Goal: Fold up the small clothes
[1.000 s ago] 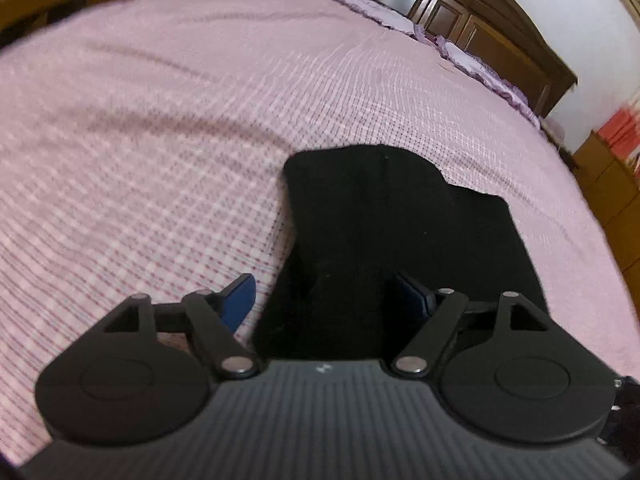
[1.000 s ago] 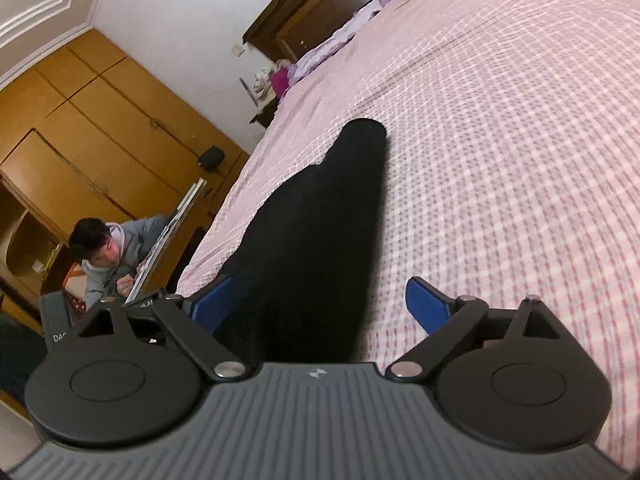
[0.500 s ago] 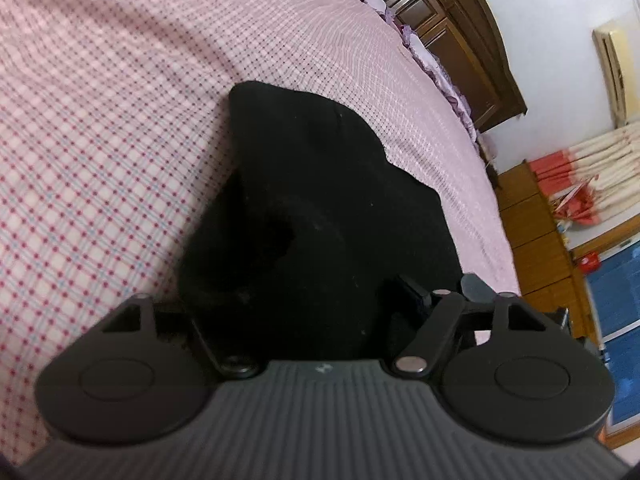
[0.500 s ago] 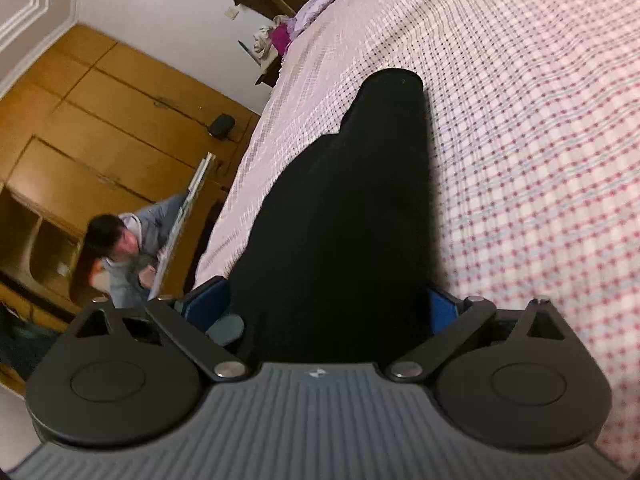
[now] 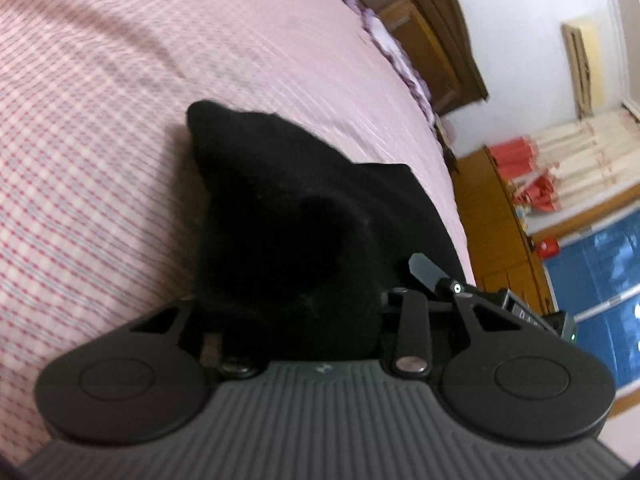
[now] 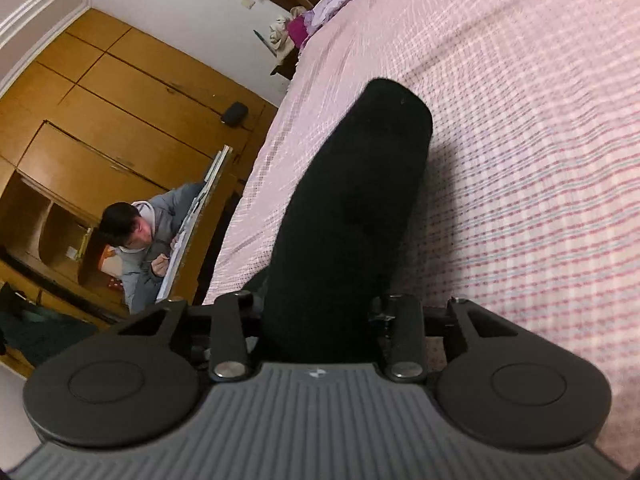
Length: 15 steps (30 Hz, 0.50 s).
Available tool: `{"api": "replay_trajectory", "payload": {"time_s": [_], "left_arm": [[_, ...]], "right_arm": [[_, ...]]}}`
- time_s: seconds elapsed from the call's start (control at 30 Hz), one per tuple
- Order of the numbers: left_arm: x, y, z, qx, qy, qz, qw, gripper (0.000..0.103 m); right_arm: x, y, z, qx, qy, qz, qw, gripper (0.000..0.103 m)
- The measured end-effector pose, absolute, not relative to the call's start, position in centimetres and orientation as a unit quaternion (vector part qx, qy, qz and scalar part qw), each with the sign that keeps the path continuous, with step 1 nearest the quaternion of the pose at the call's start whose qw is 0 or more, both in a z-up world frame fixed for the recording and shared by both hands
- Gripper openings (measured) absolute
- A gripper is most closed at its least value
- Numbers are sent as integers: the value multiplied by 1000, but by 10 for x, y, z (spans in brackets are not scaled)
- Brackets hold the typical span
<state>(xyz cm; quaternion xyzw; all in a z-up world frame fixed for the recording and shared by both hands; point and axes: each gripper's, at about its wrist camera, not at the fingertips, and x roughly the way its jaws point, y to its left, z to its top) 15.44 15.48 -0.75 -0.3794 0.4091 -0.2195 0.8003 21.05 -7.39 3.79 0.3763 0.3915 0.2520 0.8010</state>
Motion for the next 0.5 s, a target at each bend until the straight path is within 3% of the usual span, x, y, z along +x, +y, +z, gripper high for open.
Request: {"api": "replay_trajectory", "payload": {"time_s": [0.27,0.5], "left_arm": [[114,114,12,-365,401,-266,797,38],[84,73,8,-320,415,-292,800,39]], "right_arm": [[154,-118,79,377,360,240,819,42],[98,-156,80,368,367,211,828,43]]}}
